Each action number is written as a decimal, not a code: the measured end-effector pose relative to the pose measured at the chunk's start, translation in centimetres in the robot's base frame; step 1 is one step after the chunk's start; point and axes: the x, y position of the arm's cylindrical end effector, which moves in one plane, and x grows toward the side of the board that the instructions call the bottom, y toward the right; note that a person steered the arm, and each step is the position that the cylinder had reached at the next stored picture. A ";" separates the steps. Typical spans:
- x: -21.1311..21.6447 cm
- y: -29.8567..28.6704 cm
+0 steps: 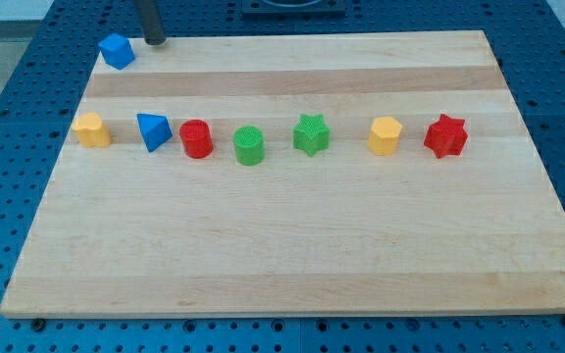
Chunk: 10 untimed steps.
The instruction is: Push the blue cube towards the top of the blue triangle
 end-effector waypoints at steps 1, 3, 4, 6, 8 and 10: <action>0.1 -1.1; 0.0 -3.9; 0.1 -5.4; 0.1 -7.7; 4.4 -6.9; 8.0 -3.6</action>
